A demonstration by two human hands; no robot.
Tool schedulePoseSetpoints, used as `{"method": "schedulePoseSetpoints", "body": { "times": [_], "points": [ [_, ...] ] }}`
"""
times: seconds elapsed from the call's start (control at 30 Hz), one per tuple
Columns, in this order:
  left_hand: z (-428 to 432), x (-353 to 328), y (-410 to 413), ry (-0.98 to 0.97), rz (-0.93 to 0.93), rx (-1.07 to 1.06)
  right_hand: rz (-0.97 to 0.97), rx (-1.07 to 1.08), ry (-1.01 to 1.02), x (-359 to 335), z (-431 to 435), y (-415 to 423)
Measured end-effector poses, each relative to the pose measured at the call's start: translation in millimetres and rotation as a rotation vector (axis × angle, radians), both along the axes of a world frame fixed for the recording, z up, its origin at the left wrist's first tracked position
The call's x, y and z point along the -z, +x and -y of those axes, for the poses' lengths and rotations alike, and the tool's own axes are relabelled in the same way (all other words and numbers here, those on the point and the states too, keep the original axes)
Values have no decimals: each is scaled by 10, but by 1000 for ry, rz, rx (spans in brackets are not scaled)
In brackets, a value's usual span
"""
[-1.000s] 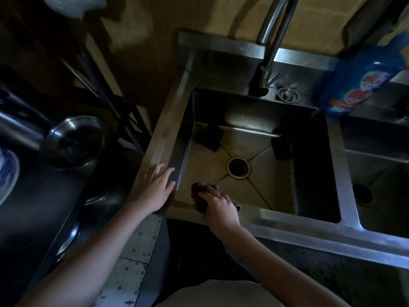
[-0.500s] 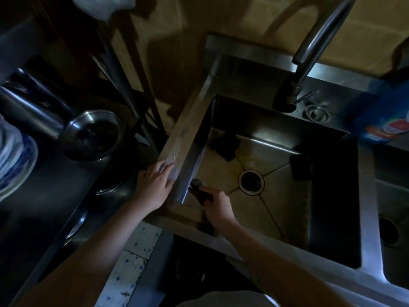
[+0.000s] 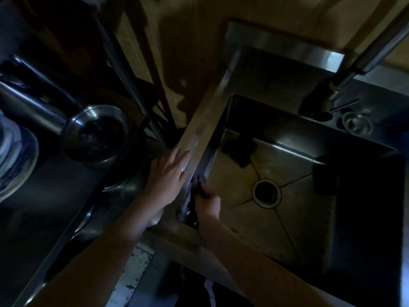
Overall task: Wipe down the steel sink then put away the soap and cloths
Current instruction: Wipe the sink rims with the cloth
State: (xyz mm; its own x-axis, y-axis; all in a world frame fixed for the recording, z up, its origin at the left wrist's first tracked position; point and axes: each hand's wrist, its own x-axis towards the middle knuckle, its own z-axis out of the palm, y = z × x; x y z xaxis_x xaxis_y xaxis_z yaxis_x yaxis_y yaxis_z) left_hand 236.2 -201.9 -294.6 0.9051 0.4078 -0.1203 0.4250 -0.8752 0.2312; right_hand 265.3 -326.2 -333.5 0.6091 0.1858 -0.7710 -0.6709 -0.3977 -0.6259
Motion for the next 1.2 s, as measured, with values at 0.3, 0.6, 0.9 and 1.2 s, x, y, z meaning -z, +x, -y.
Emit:
{"method": "schedulePoseSetpoints", "body": {
  "times": [0.3,0.6,0.9,1.2],
  "points": [
    [-208,139,342,-55,91,6,-11,184,121,216,-392,547],
    [-157,72,365,14,87,-7,145,264,203,254,-720,1664],
    [-126,46,425,-12,70,-23,-217,75,-22,629,-339,392],
    [-127,-1,431,-66,70,-16,-194,182,41,528,-454,808]
  ]
}}
